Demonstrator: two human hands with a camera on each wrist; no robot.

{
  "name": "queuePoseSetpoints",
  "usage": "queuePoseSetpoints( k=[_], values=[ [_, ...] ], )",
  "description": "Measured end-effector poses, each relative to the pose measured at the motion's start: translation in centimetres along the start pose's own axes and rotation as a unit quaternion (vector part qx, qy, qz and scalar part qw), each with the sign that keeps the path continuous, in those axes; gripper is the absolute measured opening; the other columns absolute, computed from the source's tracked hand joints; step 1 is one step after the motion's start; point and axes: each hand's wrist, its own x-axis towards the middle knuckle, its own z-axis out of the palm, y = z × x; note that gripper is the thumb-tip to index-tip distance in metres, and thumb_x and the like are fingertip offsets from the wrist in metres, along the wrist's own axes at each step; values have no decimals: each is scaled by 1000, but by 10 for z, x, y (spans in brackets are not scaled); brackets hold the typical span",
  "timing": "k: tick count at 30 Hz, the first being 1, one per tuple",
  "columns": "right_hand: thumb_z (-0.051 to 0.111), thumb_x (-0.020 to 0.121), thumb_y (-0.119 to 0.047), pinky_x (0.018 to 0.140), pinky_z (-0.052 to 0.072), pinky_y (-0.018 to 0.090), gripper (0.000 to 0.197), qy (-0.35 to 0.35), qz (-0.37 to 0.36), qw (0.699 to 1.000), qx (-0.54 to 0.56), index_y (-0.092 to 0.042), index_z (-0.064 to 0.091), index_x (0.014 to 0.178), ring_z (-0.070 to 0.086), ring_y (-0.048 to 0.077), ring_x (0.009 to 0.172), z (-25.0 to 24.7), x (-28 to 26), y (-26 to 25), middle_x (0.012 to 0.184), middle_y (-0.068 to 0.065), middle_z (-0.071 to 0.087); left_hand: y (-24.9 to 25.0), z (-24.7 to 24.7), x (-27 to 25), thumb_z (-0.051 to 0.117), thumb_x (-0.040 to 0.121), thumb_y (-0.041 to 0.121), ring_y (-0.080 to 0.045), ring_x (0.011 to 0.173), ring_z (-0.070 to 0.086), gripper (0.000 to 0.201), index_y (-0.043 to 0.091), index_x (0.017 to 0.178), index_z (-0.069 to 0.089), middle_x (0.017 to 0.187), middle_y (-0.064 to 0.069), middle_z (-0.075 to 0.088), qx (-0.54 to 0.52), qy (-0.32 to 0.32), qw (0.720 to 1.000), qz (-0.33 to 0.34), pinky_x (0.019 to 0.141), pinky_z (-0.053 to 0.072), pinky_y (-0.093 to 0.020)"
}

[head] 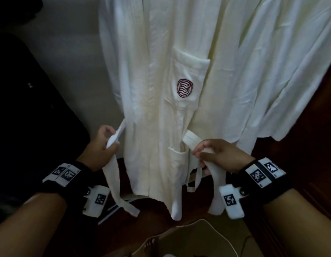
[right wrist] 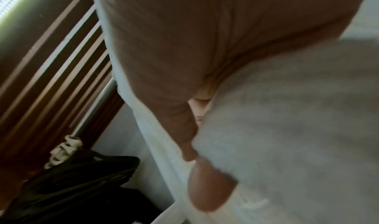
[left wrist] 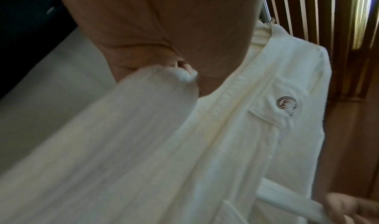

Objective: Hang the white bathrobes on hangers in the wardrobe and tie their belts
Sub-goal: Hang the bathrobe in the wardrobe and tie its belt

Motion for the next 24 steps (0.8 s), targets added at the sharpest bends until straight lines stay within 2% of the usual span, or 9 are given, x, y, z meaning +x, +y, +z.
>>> queuePoseSetpoints(
  k=[2, 4, 6, 9, 14, 17, 19, 22, 24],
  values=[
    [66, 90, -11, 75, 59, 53, 9, -16, -21, 999, 41, -5, 67, 97, 68, 41, 72, 12, -12, -3, 79, 21, 70, 11, 9, -13, 60, 94, 16, -14, 54, 58, 29, 36, 101, 41, 76, -3, 64, -78, -4, 997, 8, 57, 48, -30],
    [64, 90, -5, 74, 59, 48, 7, -22, -50, 996, 74, -4, 67, 95, 69, 37, 72, 25, -21, -5, 82, 25, 69, 24, 19, -25, 54, 97, 6, -13, 58, 65, 26, 26, 109, 45, 83, -7, 62, -189, -33, 981, 10, 61, 53, -28],
    [58, 93, -2, 72, 59, 43, 11, -46, -69, 989, 126, -4, 67, 98, 70, 37, 78, 40, -27, -5, 88, 28, 68, 30, 29, -32, 50, 98, 5, -26, 79, 70, 26, 18, 121, 51, 91, -17, 64, -302, -92, 949, -19, 76, 57, -38],
    [45, 95, -7, 77, 57, 37, 26, -82, -85, 981, 152, -10, 64, 112, 69, 35, 96, 59, -32, -4, 102, 21, 71, 24, 39, -36, 54, 95, 17, -32, 108, 64, 30, 21, 124, 61, 113, -15, 69, -323, -154, 932, -52, 98, 47, -53],
    [45, 97, 1, 81, 58, 32, 37, -70, -144, 987, 24, -19, 57, 126, 67, 15, 104, 88, -22, -2, 114, 5, 70, 17, 59, -36, 59, 89, 14, -36, 121, 56, 37, 25, 124, 65, 127, -5, 65, -356, -207, 909, -69, 93, 49, -47],
    [58, 92, -17, 83, 57, 30, 26, -9, -186, 975, -122, -28, 65, 115, 68, 5, 92, 99, -11, -3, 101, -4, 73, 15, 66, -38, 68, 81, 22, -33, 116, 60, 38, 27, 119, 69, 128, -10, 64, -418, -228, 874, -97, 94, 50, -46],
    [61, 88, -35, 75, 56, 28, 19, 32, -196, 950, -241, -29, 70, 103, 65, 1, 76, 102, -6, -11, 84, -9, 72, 13, 69, -40, 67, 81, 19, -32, 114, 60, 38, 23, 120, 69, 128, -14, 63, -452, -234, 853, -113, 97, 49, -47],
    [54, 83, -64, 63, 48, 27, 39, 64, -185, 904, -379, -27, 68, 87, 52, 2, 63, 109, 5, -21, 67, -10, 61, 4, 72, -44, 66, 82, 14, -31, 112, 62, 42, 15, 124, 64, 125, -17, 64, -479, -254, 831, -125, 95, 49, -47],
    [55, 82, -66, 61, 43, 25, 40, 63, -181, 909, -370, -28, 65, 78, 49, 1, 62, 117, 14, -23, 60, -13, 53, -4, 75, -47, 77, 78, 17, -32, 106, 63, 48, 10, 123, 61, 121, -19, 64, -501, -276, 811, -121, 89, 51, -45]
  ],
)
